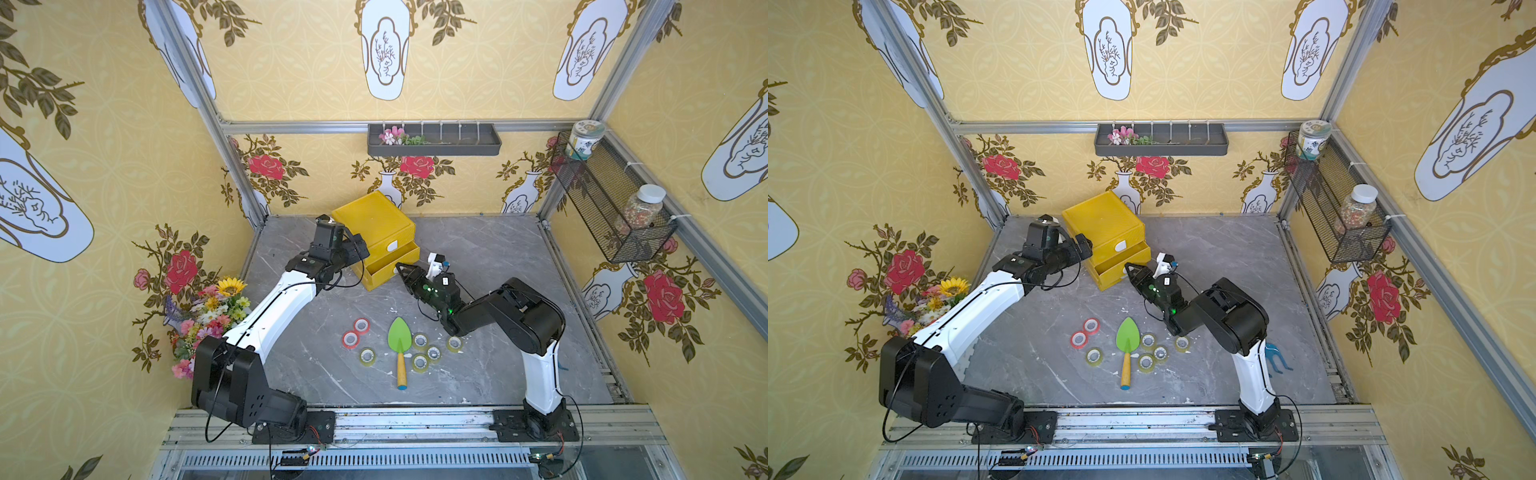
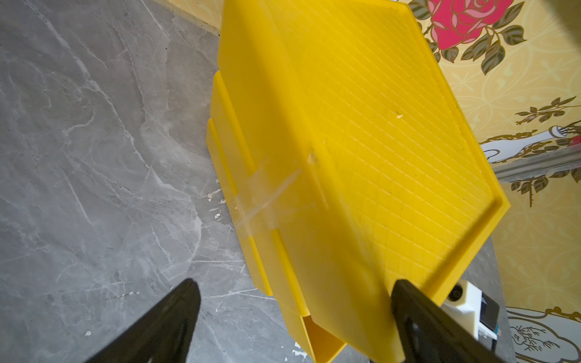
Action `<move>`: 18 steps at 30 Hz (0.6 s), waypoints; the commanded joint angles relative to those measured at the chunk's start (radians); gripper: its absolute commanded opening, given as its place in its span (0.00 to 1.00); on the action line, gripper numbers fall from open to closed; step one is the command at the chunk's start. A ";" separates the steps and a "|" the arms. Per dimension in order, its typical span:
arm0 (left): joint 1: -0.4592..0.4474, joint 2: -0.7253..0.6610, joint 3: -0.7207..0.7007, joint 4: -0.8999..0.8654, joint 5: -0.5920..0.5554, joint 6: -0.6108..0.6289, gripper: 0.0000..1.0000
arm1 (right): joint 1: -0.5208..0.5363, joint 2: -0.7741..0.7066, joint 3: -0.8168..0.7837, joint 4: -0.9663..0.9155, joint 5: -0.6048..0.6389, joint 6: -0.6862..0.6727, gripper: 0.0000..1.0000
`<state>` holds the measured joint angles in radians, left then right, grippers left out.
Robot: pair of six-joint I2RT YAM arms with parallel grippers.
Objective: Place the transparent tape into the drawer according to color
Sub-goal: Open the drawer in the storage box.
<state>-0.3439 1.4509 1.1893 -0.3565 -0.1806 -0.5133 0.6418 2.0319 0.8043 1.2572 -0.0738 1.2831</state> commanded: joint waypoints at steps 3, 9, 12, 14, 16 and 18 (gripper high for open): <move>0.007 0.013 -0.005 -0.057 -0.006 0.018 1.00 | 0.005 -0.046 -0.074 0.062 0.008 -0.008 0.41; 0.009 0.013 -0.006 -0.057 -0.001 0.018 1.00 | 0.018 -0.055 -0.141 0.112 0.021 0.023 0.41; 0.010 0.015 -0.007 -0.057 -0.004 0.017 1.00 | 0.022 -0.065 -0.174 0.137 0.026 0.033 0.41; 0.009 0.015 -0.008 -0.056 0.001 0.016 1.00 | 0.025 -0.074 -0.191 0.145 0.026 0.036 0.41; 0.009 0.016 -0.008 -0.055 0.003 0.014 1.00 | 0.029 -0.087 -0.209 0.145 0.031 0.035 0.41; 0.010 0.017 -0.008 -0.055 0.003 0.013 1.00 | 0.034 -0.094 -0.225 0.143 0.035 0.035 0.41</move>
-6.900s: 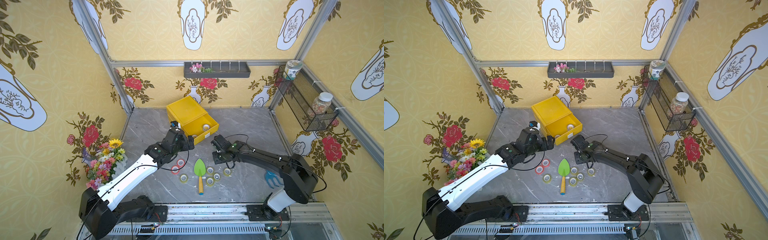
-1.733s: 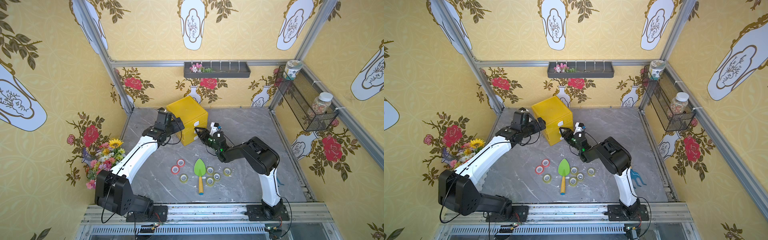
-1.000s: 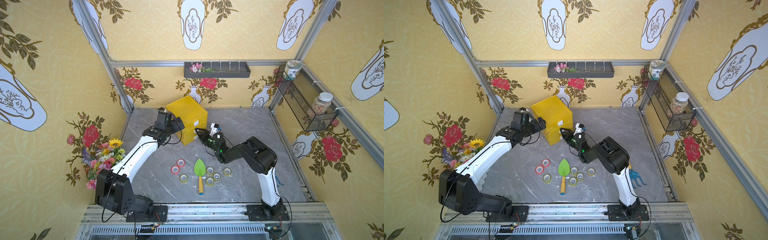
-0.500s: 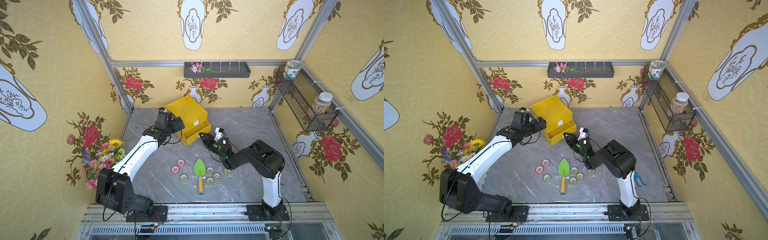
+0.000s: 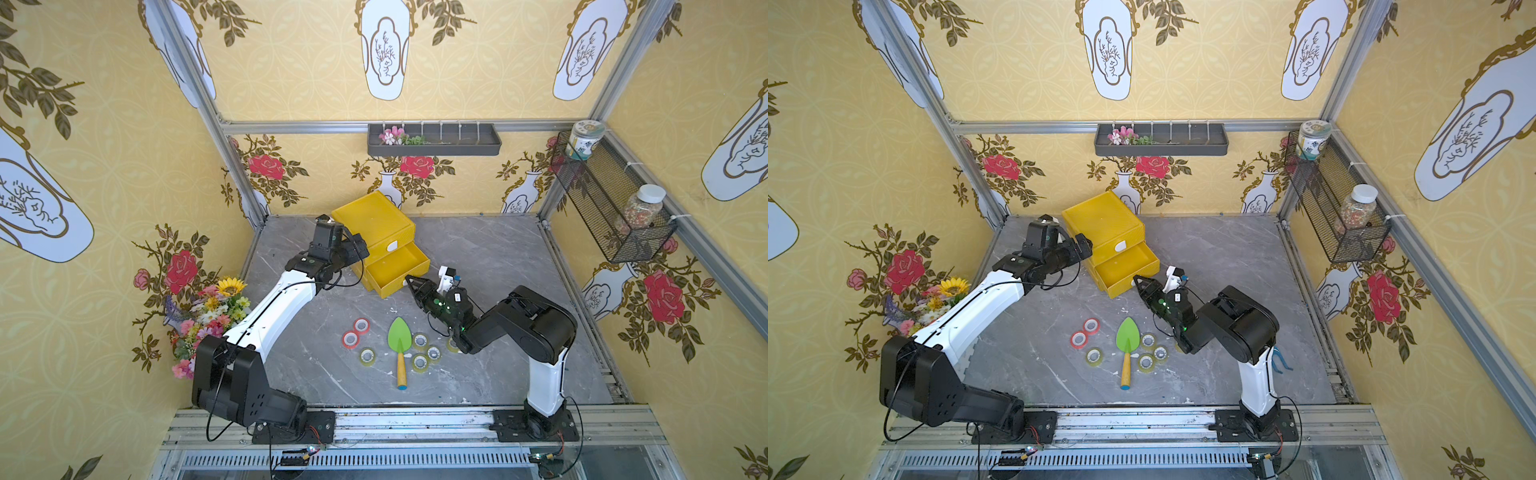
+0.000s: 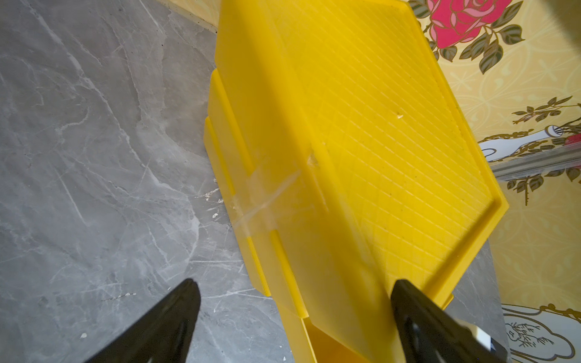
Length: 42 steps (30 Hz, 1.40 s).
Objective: Place the transparent tape into the drawer according to color
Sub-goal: Open the drawer in the storage box.
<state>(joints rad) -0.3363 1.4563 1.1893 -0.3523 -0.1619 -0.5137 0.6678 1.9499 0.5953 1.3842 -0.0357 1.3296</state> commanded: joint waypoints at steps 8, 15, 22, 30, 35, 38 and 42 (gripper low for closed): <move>0.003 0.014 -0.010 -0.059 -0.016 0.014 1.00 | 0.012 -0.018 -0.058 0.038 0.005 -0.003 0.41; 0.002 0.016 -0.008 -0.059 -0.016 0.018 1.00 | 0.013 -0.041 -0.087 0.030 0.008 -0.008 0.41; 0.004 0.022 -0.004 -0.059 -0.009 0.018 1.00 | 0.015 -0.060 -0.089 0.012 0.000 -0.016 0.56; 0.003 0.020 -0.007 -0.058 -0.010 0.018 1.00 | 0.012 -0.114 -0.128 -0.037 -0.006 -0.031 0.67; 0.003 0.018 -0.007 -0.058 -0.010 0.015 1.00 | 0.002 -0.193 -0.197 -0.104 -0.008 -0.048 0.68; 0.003 0.013 -0.007 -0.059 -0.010 0.014 1.00 | -0.008 -0.280 -0.245 -0.197 -0.020 -0.067 0.68; 0.005 0.008 -0.006 -0.059 -0.008 0.013 1.00 | -0.023 -0.439 -0.264 -0.470 -0.064 -0.141 0.68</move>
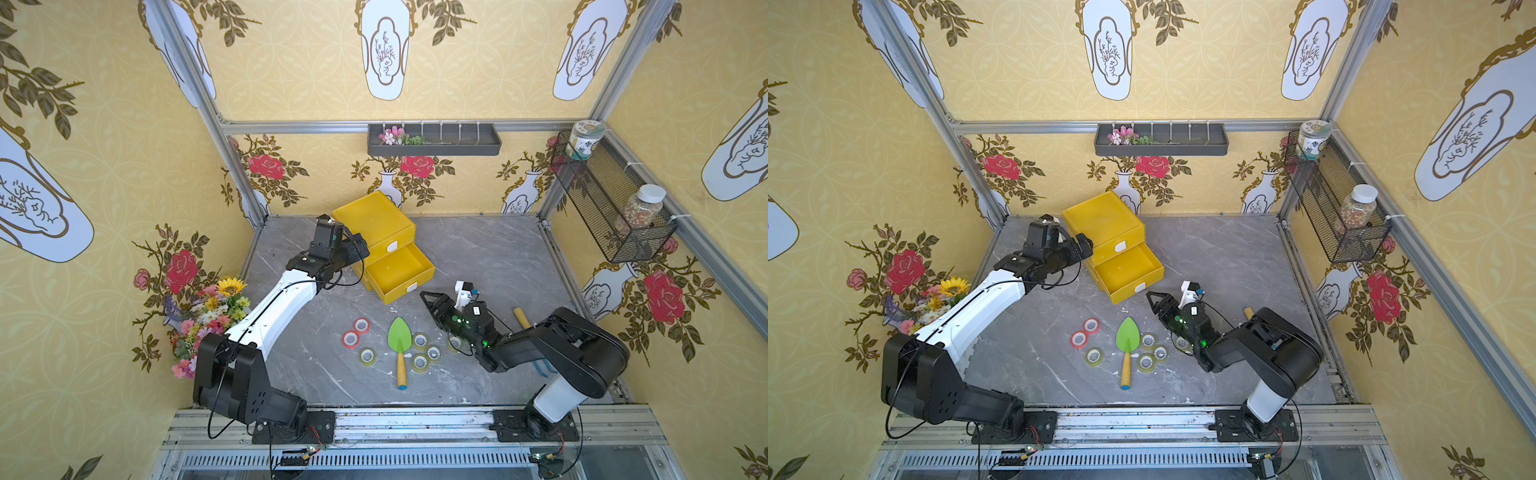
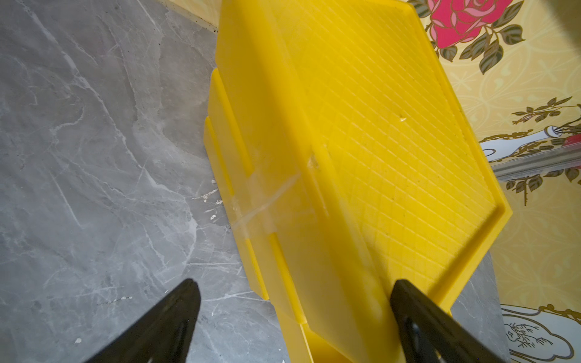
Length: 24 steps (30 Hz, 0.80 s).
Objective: Place the transparent tape into the drawer according to color
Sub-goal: Open the drawer in the storage box, then pick up the tape at the center of the board.
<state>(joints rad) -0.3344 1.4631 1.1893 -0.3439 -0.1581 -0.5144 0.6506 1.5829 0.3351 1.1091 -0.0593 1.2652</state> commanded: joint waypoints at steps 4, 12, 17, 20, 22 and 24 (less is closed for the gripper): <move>0.002 -0.009 -0.007 -0.067 -0.005 0.006 1.00 | -0.006 -0.250 0.068 -0.617 -0.062 -0.238 0.69; -0.013 -0.062 -0.039 -0.056 0.039 -0.062 1.00 | 0.015 -0.440 0.213 -1.203 0.037 -0.471 0.69; -0.025 -0.137 -0.138 -0.054 0.079 -0.138 1.00 | 0.034 -0.449 0.282 -1.382 0.088 -0.531 0.68; -0.026 -0.228 -0.230 -0.045 0.088 -0.164 1.00 | 0.053 -0.431 0.317 -1.448 0.112 -0.550 0.68; -0.027 -0.291 -0.287 -0.045 0.092 -0.179 1.00 | 0.067 -0.414 0.340 -1.483 0.126 -0.556 0.68; -0.029 -0.352 -0.349 -0.046 0.100 -0.201 0.99 | 0.082 -0.397 0.359 -1.509 0.145 -0.564 0.67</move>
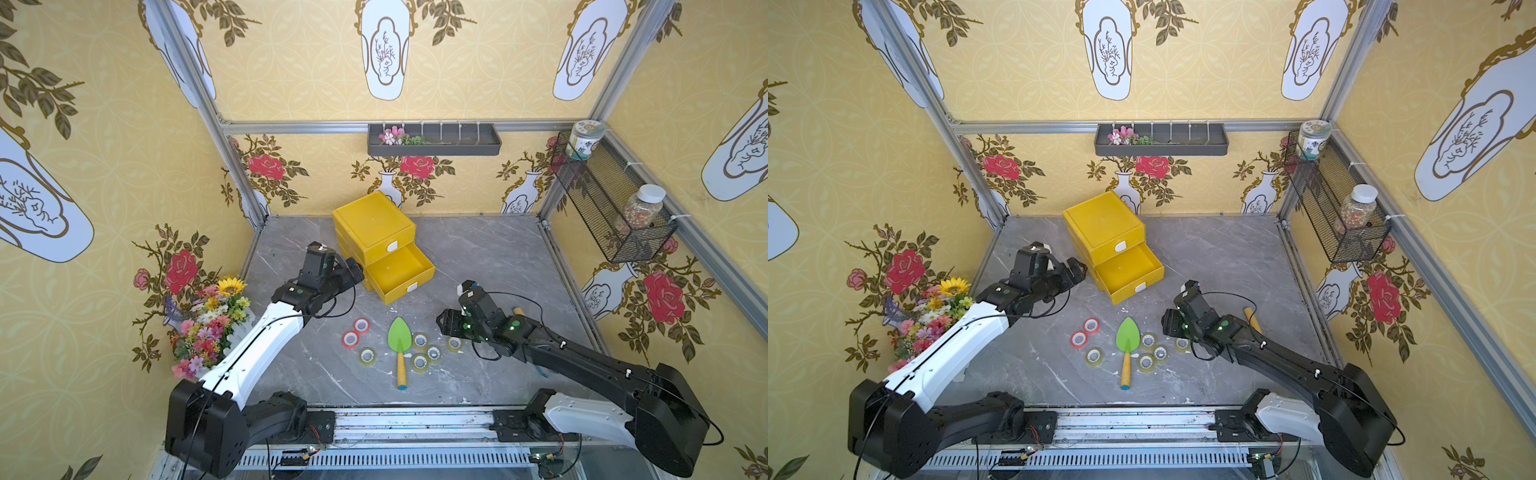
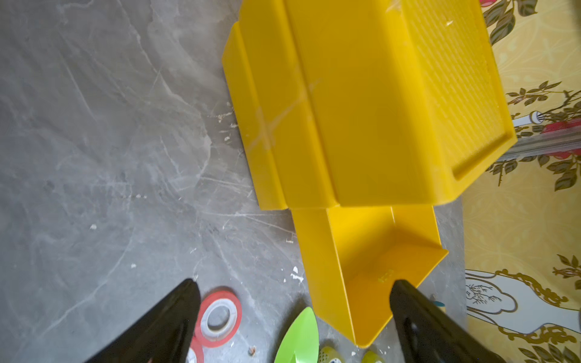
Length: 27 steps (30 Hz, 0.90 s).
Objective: Place the transparent tape into the drawer according to color
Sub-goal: Pick up the tape at the center of the board.
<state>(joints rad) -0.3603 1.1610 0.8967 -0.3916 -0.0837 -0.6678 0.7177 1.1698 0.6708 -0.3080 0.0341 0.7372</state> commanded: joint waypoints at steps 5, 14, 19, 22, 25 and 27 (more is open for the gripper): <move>-0.014 -0.169 -0.171 -0.026 0.018 -0.111 0.99 | 0.029 0.040 0.033 -0.104 0.072 -0.035 0.67; -0.041 -0.198 -0.317 0.006 0.027 -0.171 1.00 | 0.042 0.118 0.030 -0.146 0.063 -0.014 0.67; -0.042 -0.158 -0.342 0.053 0.048 -0.174 1.00 | 0.048 0.152 0.007 -0.143 0.079 0.017 0.63; -0.042 -0.143 -0.342 0.064 0.052 -0.170 1.00 | 0.048 0.170 -0.001 -0.142 0.089 0.021 0.63; -0.042 -0.134 -0.341 0.069 0.055 -0.166 1.00 | 0.048 0.198 0.000 -0.143 0.095 0.019 0.65; -0.042 -0.132 -0.340 0.069 0.056 -0.165 1.00 | 0.049 0.214 0.000 -0.145 0.098 0.020 0.66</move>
<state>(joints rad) -0.4034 1.0248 0.5602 -0.3466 -0.0452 -0.8383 0.7650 1.3682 0.6724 -0.4461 0.1078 0.7517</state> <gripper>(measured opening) 0.996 0.658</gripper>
